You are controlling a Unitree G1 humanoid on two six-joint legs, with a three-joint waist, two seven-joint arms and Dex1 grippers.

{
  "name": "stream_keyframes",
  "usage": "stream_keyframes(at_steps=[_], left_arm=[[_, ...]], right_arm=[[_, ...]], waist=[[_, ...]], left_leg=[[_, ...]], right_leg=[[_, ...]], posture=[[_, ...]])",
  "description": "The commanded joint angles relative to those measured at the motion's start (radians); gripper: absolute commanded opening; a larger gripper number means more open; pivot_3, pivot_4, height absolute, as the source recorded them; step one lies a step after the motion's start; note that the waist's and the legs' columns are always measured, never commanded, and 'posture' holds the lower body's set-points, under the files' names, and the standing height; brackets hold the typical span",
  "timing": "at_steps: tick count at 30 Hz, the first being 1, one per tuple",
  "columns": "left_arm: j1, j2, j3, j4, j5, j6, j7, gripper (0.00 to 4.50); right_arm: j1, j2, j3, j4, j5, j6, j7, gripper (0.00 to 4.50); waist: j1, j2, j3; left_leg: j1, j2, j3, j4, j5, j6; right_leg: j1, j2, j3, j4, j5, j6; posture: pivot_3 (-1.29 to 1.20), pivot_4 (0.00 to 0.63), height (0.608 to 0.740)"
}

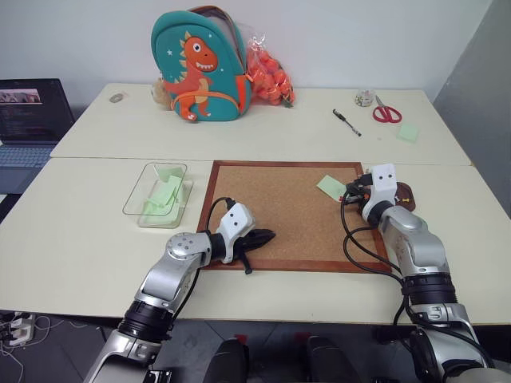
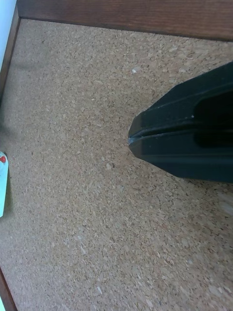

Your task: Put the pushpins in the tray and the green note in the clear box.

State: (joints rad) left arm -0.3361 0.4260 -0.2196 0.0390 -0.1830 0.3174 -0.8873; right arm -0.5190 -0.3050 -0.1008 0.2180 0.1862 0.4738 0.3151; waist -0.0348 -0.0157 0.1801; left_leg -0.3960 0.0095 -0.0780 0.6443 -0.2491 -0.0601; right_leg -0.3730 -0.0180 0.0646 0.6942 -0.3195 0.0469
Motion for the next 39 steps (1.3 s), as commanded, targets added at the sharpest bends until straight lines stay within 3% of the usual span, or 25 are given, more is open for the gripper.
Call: stream_keyframes(at_steps=[1, 18, 24, 39], left_arm=[[0.029, 0.004, -0.039, 0.064, 0.034, 0.043, 0.005, 0.00], [0.033, 0.009, -0.040, 0.056, 0.033, 0.055, 0.009, 0.00], [0.035, 0.011, -0.042, 0.055, 0.031, 0.055, 0.007, 0.00], [0.032, 0.004, -0.043, 0.060, 0.031, 0.051, 0.012, 0.00]], right_arm=[[-0.013, 0.003, -0.038, -0.101, 0.040, -0.037, 0.011, 0.08], [0.034, -0.038, -0.077, -0.237, 0.044, -0.016, -0.002, 0.08], [0.065, -0.109, -0.097, -0.161, 0.018, -0.008, -0.006, 0.08], [0.075, -0.145, -0.110, -0.003, -0.029, -0.074, -0.044, 0.08]], waist=[[0.000, 0.000, 0.000], [0.001, 0.001, 0.000], [0.002, 0.001, -0.001], [0.001, 0.004, -0.003]], left_leg=[[0.000, 0.000, 0.000, 0.000, 0.000, 0.000], [0.000, 0.000, 0.000, 0.000, 0.000, 0.000], [0.000, 0.000, 0.000, 0.000, 0.000, 0.000], [0.001, -0.001, 0.001, 0.000, 0.000, 0.000]], right_leg=[[0.000, 0.000, 0.000, 0.000, 0.000, 0.000], [0.001, 0.000, 0.000, 0.000, 0.000, 0.000], [0.001, 0.000, 0.000, 0.000, 0.000, 0.000], [0.001, 0.000, 0.001, -0.001, 0.000, 0.000]], posture=[[0.00, 0.150, 0.740], [0.00, 0.150, 0.740], [0.00, 0.150, 0.740], [0.00, 0.150, 0.740]])
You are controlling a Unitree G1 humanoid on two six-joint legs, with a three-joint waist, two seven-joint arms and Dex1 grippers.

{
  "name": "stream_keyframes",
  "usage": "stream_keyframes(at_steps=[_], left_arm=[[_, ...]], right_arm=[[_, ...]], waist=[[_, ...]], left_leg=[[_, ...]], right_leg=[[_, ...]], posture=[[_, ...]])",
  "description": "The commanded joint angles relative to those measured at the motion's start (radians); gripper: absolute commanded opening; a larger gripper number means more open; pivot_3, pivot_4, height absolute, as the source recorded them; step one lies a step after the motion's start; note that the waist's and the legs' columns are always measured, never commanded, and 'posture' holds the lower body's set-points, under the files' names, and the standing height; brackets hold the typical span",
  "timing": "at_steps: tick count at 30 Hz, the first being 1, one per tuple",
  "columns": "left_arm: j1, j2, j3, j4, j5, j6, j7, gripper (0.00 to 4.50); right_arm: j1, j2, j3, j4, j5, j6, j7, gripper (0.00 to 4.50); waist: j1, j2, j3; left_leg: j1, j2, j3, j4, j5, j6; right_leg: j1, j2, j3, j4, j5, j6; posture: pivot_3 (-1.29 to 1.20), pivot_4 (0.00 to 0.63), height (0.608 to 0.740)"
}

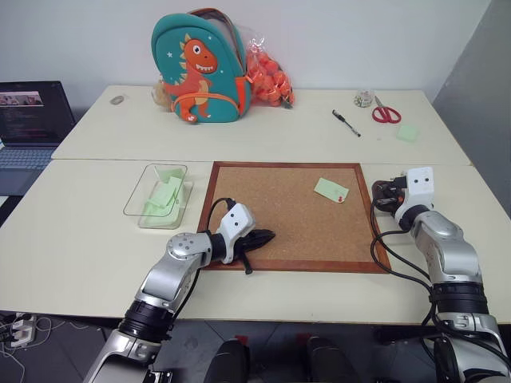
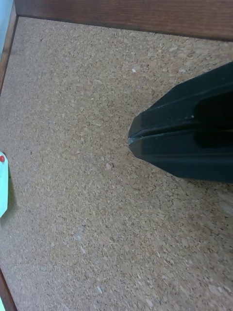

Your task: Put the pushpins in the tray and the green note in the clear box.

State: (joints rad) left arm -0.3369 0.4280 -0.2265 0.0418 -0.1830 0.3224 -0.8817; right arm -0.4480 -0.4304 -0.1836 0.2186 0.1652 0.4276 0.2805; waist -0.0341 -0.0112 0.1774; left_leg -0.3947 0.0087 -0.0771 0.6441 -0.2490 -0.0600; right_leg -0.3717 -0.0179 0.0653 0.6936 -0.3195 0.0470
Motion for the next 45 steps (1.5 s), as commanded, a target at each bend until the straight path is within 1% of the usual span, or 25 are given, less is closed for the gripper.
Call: stream_keyframes(at_steps=[1, 2, 5, 8, 13, 16, 20, 21, 24, 29, 33, 43, 45], left_arm=[[0.033, 0.002, -0.037, 0.058, 0.031, 0.046, 0.006, 0.00], [0.032, 0.002, -0.037, 0.058, 0.031, 0.046, 0.006, 0.00], [0.031, 0.003, -0.036, 0.058, 0.031, 0.045, 0.005, 0.00], [0.030, 0.003, -0.036, 0.059, 0.032, 0.044, 0.005, 0.00], [0.032, 0.004, -0.037, 0.056, 0.032, 0.045, 0.005, 0.00], [0.035, 0.005, -0.035, 0.053, 0.031, 0.045, 0.007, 0.00], [0.040, 0.008, -0.031, 0.049, 0.030, 0.045, 0.009, 0.00], [0.041, 0.009, -0.031, 0.048, 0.030, 0.045, 0.009, 0.00], [0.043, 0.010, -0.031, 0.047, 0.029, 0.045, 0.009, 0.00], [0.041, 0.010, -0.031, 0.050, 0.028, 0.045, 0.007, 0.00], [0.038, 0.011, -0.032, 0.055, 0.028, 0.043, 0.004, 0.00], [0.043, 0.009, -0.035, 0.050, 0.030, 0.042, 0.005, 0.00], [0.044, 0.009, -0.036, 0.049, 0.031, 0.042, 0.006, 0.00]], right_arm=[[0.006, -0.021, -0.028, 0.000, -0.009, -0.029, -0.011, 0.49], [0.008, -0.022, -0.030, 0.003, -0.010, -0.028, -0.012, 0.62], [0.015, -0.026, -0.033, 0.007, -0.012, -0.026, -0.013, 1.32], [0.019, -0.029, -0.035, 0.006, -0.013, -0.026, -0.014, 1.81], [0.028, -0.035, -0.046, -0.026, -0.008, -0.020, -0.011, 2.81], [0.048, -0.042, -0.058, -0.096, 0.001, -0.005, -0.004, 3.34], [0.090, -0.052, -0.079, -0.217, 0.009, 0.016, -0.005, 4.30], [0.100, -0.051, -0.085, -0.247, 0.020, 0.024, -0.003, 4.41], [0.128, -0.041, -0.094, -0.334, 0.054, 0.064, 0.009, 4.41], [0.166, -0.013, -0.067, -0.434, 0.123, 0.125, 0.052, 4.41], [0.183, 0.017, 0.006, -0.488, 0.156, 0.158, 0.094, 4.41], [0.128, 0.091, 0.125, -0.391, 0.105, 0.112, 0.089, 4.41], [0.111, 0.103, 0.130, -0.363, 0.096, 0.099, 0.079, 4.41]], waist=[[0.000, 0.000, 0.000], [0.000, 0.000, 0.000], [0.000, 0.000, 0.000], [0.000, 0.000, 0.000], [0.000, 0.000, 0.000], [0.000, 0.000, 0.000], [0.001, 0.001, -0.001], [0.001, 0.001, -0.001], [0.001, 0.002, -0.001], [0.001, 0.002, -0.001], [0.001, 0.003, -0.002], [0.001, 0.003, -0.002], [0.001, 0.003, -0.002]], left_leg=[[0.000, 0.000, 0.000, 0.000, 0.000, 0.000], [0.000, 0.000, 0.000, 0.000, 0.000, 0.000], [0.000, 0.000, 0.000, 0.000, 0.000, 0.000], [0.000, 0.000, 0.000, 0.000, 0.000, 0.000], [0.000, 0.000, 0.000, 0.000, 0.000, 0.000], [0.000, 0.000, 0.000, 0.000, 0.000, 0.000], [0.000, 0.000, 0.000, 0.000, 0.000, 0.000], [0.000, 0.000, 0.000, 0.000, 0.000, 0.000], [0.000, 0.000, 0.000, 0.000, 0.000, 0.000], [0.000, 0.000, 0.000, 0.000, 0.000, 0.000], [0.000, 0.000, -0.001, 0.000, 0.000, 0.000], [0.000, 0.000, -0.001, -0.001, 0.000, 0.000], [0.000, 0.001, -0.001, -0.001, 0.000, 0.000]], right_leg=[[0.000, 0.000, 0.000, 0.000, 0.000, 0.000], [0.000, 0.000, 0.000, 0.000, 0.000, 0.000], [0.000, 0.000, 0.000, 0.000, 0.000, 0.000], [0.000, 0.000, 0.000, 0.000, 0.000, 0.000], [0.000, 0.000, 0.000, 0.000, 0.000, 0.000], [0.000, 0.000, 0.000, 0.000, 0.000, 0.000], [0.000, 0.000, 0.000, 0.000, 0.000, 0.000], [0.000, 0.000, 0.000, 0.000, 0.000, 0.000], [0.000, 0.000, 0.000, -0.001, 0.000, 0.000], [0.001, 0.000, 0.000, -0.001, 0.000, 0.000], [0.001, 0.000, 0.000, -0.002, 0.000, 0.000], [0.001, 0.001, -0.001, -0.003, 0.000, 0.000], [0.001, 0.001, -0.001, -0.003, 0.000, 0.000]], posture=[[0.00, 0.150, 0.740], [0.00, 0.150, 0.740], [0.00, 0.150, 0.740], [0.00, 0.150, 0.740], [0.00, 0.150, 0.740], [0.00, 0.150, 0.740], [0.00, 0.150, 0.740], [0.00, 0.150, 0.740], [0.00, 0.150, 0.740], [0.00, 0.150, 0.740], [0.00, 0.150, 0.740], [0.00, 0.150, 0.740], [0.00, 0.150, 0.740]])
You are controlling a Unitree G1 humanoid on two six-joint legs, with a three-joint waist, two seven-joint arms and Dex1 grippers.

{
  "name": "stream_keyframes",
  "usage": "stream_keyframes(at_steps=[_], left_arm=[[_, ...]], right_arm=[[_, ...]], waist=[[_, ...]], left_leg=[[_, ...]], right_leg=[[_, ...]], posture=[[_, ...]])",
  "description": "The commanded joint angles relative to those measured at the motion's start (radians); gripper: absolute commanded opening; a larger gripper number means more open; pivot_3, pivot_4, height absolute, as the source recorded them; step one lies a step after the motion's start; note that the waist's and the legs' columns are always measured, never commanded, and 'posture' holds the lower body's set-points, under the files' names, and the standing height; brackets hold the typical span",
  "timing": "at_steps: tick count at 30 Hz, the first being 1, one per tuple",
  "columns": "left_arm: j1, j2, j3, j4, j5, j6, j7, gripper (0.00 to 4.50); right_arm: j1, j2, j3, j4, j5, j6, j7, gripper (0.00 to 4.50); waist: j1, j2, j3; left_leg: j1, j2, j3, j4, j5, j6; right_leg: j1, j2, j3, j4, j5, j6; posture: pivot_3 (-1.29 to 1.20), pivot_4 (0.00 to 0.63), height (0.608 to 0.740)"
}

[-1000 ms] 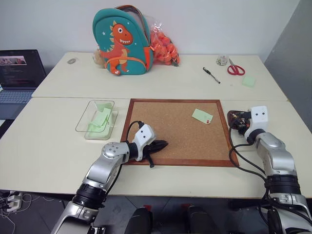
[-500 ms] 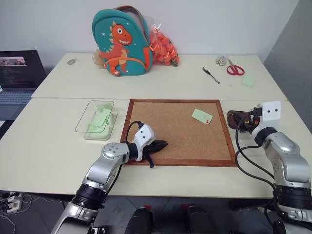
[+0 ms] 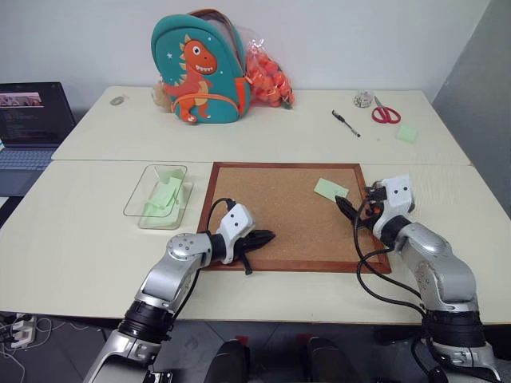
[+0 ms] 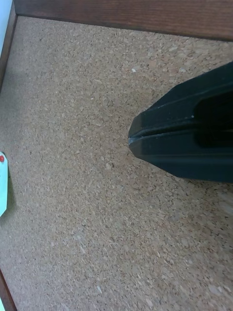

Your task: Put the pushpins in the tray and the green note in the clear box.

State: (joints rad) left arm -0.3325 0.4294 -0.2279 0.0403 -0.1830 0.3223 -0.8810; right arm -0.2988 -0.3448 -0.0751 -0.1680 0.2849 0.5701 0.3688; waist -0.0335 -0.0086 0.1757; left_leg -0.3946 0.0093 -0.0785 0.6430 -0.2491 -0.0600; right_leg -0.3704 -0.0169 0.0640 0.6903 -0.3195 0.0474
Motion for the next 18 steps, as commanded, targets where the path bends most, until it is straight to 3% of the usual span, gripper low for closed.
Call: stream_keyframes(at_steps=[1, 9, 12, 18], left_arm=[[0.039, 0.007, -0.034, 0.051, 0.031, 0.043, 0.006, 0.00], [0.043, 0.005, -0.034, 0.045, 0.029, 0.045, 0.010, 0.00], [0.044, 0.004, -0.034, 0.042, 0.028, 0.047, 0.012, 0.00], [0.048, 0.004, -0.034, 0.040, 0.027, 0.047, 0.014, 0.00]], right_arm=[[-0.047, 0.023, 0.020, 0.040, -0.027, -0.051, -0.014, 4.41], [-0.074, 0.045, 0.055, 0.131, -0.066, -0.105, -0.006, 4.41], [-0.083, 0.047, 0.046, 0.150, -0.072, -0.118, -0.011, 3.99], [-0.097, 0.038, 0.032, 0.188, -0.077, -0.141, -0.009, 2.70]], waist=[[0.000, 0.000, 0.000], [0.000, 0.000, 0.000], [0.000, 0.000, 0.000], [0.000, 0.000, 0.000]], left_leg=[[0.000, 0.000, 0.000, 0.000, 0.000, 0.000], [0.000, 0.000, 0.000, 0.000, 0.000, 0.000], [0.000, 0.000, 0.000, 0.000, 0.000, 0.000], [0.000, 0.000, 0.000, 0.000, 0.000, 0.000]], right_leg=[[0.000, 0.000, 0.000, 0.000, 0.000, 0.000], [0.000, 0.000, 0.000, -0.001, 0.000, 0.000], [0.000, 0.000, 0.000, -0.001, 0.000, 0.000], [0.000, 0.000, 0.000, -0.001, 0.000, 0.000]], posture=[[0.00, 0.150, 0.740], [0.00, 0.150, 0.740], [0.00, 0.150, 0.740], [0.00, 0.150, 0.740]])
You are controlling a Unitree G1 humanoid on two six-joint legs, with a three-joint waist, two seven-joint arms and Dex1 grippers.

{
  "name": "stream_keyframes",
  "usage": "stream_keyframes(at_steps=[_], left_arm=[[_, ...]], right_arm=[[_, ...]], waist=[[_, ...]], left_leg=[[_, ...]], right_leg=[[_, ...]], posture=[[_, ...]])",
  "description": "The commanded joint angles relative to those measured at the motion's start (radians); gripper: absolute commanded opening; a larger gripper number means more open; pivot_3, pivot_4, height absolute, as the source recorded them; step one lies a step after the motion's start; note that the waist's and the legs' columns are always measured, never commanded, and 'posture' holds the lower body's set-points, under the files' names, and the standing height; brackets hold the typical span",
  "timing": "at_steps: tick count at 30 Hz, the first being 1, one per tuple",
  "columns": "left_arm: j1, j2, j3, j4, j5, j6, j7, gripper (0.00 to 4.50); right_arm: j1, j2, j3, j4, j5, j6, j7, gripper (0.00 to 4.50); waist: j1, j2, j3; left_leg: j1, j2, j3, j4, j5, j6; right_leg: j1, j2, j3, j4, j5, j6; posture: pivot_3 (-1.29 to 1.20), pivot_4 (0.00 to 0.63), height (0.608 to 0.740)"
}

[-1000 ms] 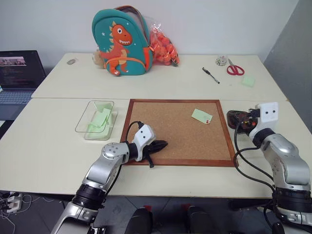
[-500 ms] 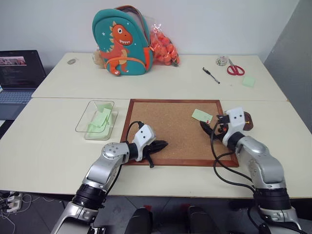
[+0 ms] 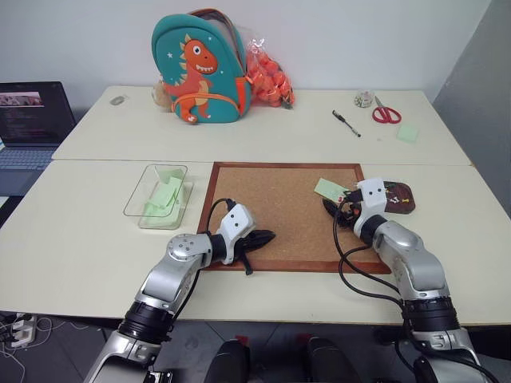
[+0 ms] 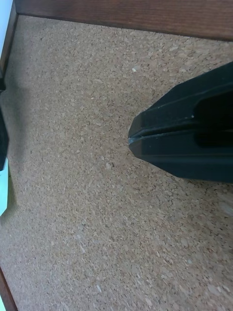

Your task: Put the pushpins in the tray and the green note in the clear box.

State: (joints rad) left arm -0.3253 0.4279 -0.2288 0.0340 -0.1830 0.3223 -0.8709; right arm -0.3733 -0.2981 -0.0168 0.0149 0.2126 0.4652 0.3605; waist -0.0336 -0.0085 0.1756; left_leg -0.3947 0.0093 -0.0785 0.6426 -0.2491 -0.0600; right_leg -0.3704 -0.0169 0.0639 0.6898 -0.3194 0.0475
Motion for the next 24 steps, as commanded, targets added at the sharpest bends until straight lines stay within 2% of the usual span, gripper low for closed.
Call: stream_keyframes(at_steps=[1, 13, 24], left_arm=[[0.041, 0.005, -0.034, 0.046, 0.027, 0.046, 0.004, 0.00], [0.045, 0.006, -0.035, 0.042, 0.025, 0.047, 0.006, 0.00], [0.047, 0.006, -0.037, 0.040, 0.026, 0.047, 0.005, 0.00]], right_arm=[[-0.026, -0.010, -0.027, 0.013, -0.006, -0.039, -0.001, 2.54], [-0.033, -0.012, -0.033, 0.051, -0.013, -0.056, -0.004, 0.14], [-0.037, 0.005, -0.067, 0.027, 0.032, -0.056, 0.000, 0.05]], waist=[[0.000, 0.000, 0.000], [0.000, 0.000, 0.000], [0.000, 0.000, 0.000]], left_leg=[[0.000, 0.000, 0.000, 0.000, 0.000, 0.000], [0.000, 0.000, 0.000, 0.000, 0.000, 0.000], [0.000, 0.000, 0.000, 0.000, 0.000, 0.000]], right_leg=[[0.000, 0.000, 0.000, 0.000, 0.000, 0.000], [0.000, 0.000, 0.000, 0.000, 0.000, 0.000], [0.000, 0.000, 0.000, 0.000, 0.000, 0.000]], posture=[[0.00, 0.150, 0.740], [0.00, 0.150, 0.740], [0.00, 0.150, 0.740]])
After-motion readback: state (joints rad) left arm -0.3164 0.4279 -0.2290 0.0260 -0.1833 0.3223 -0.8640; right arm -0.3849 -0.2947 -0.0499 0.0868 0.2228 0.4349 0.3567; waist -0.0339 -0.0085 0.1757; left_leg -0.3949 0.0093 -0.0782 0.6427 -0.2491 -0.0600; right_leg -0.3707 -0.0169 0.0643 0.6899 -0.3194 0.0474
